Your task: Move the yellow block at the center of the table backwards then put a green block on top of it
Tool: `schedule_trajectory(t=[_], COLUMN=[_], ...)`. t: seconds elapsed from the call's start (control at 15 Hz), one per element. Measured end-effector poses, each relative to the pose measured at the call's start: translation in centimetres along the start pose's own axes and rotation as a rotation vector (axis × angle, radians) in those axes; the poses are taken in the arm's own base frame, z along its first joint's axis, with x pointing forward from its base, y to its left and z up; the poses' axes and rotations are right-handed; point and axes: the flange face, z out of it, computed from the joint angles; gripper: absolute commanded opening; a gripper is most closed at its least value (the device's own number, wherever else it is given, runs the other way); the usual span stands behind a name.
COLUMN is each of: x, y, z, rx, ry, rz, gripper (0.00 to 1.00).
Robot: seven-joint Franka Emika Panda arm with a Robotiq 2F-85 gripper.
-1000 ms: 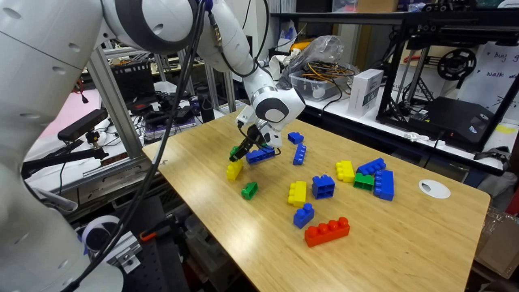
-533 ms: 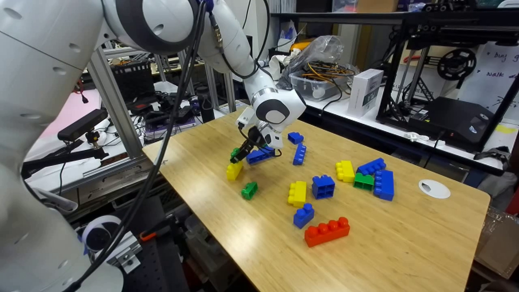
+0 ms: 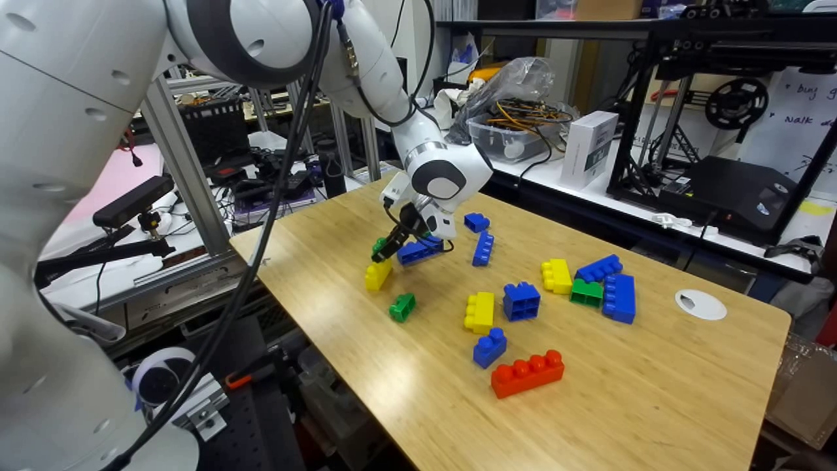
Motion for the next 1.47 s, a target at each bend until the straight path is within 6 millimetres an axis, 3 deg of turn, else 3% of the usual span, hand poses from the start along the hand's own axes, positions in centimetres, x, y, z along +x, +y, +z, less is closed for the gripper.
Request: schedule_trajectory(t=[0.67,1.47], x=[0.1,0.4], y=[0.2,0.5], z=[1.3,1.3], rx=[0.038,0.059], ry=[-0.002,-0.020], rz=[0.024,0.045], gripper=[0.45,0.45])
